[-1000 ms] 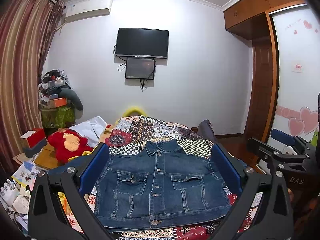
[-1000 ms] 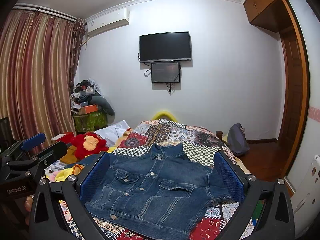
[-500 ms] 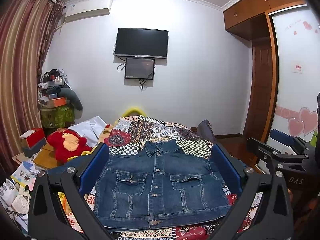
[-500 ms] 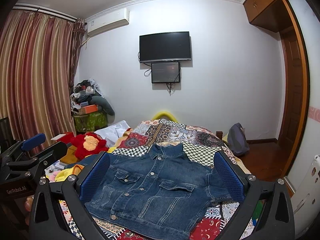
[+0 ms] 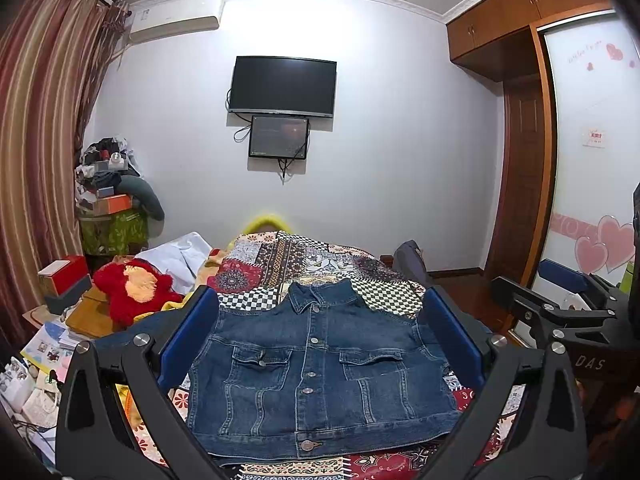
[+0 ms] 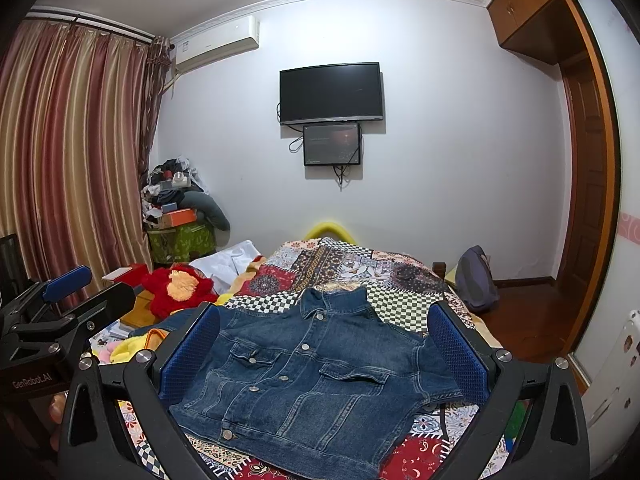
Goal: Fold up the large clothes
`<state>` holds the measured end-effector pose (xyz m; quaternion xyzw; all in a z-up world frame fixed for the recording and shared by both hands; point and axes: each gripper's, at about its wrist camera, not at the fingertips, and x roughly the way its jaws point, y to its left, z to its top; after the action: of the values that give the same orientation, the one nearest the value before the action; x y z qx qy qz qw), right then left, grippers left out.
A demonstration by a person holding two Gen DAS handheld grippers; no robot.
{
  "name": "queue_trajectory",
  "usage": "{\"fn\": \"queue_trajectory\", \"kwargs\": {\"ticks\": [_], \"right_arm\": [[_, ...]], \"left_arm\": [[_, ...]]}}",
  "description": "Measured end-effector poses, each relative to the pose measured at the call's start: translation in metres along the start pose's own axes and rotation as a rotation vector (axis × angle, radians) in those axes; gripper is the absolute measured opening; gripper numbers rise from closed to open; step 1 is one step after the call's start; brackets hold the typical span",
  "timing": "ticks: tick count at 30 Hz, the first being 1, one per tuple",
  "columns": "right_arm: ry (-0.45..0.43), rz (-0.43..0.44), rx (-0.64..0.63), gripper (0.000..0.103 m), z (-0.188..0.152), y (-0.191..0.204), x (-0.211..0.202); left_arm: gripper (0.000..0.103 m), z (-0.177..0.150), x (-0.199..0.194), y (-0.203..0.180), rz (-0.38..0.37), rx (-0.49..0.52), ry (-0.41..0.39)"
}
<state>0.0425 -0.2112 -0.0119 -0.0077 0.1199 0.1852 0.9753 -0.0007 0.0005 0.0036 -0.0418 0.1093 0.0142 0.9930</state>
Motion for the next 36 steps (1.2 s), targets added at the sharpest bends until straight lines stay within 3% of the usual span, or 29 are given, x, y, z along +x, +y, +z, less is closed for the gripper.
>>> {"fn": "queue_trajectory", "kwargs": {"ticks": [23,29,36], "right_arm": [[0.024,0.0,0.006,0.103,-0.007,0.004,0.016],[0.087,0.002,0.015,0.103,-0.014,0.004,0.043],[0.202,0.009,0.051,0.103,-0.026,-0.003,0.098]], "left_arm": [[0.103,-0.006,0.014,0.004,-0.003,-0.01,0.027],[0.103,-0.011,0.036,0.018,-0.006,-0.03,0.066],[0.103,-0.031,0.092,0.065,0.069,-0.099,0.2]]}}
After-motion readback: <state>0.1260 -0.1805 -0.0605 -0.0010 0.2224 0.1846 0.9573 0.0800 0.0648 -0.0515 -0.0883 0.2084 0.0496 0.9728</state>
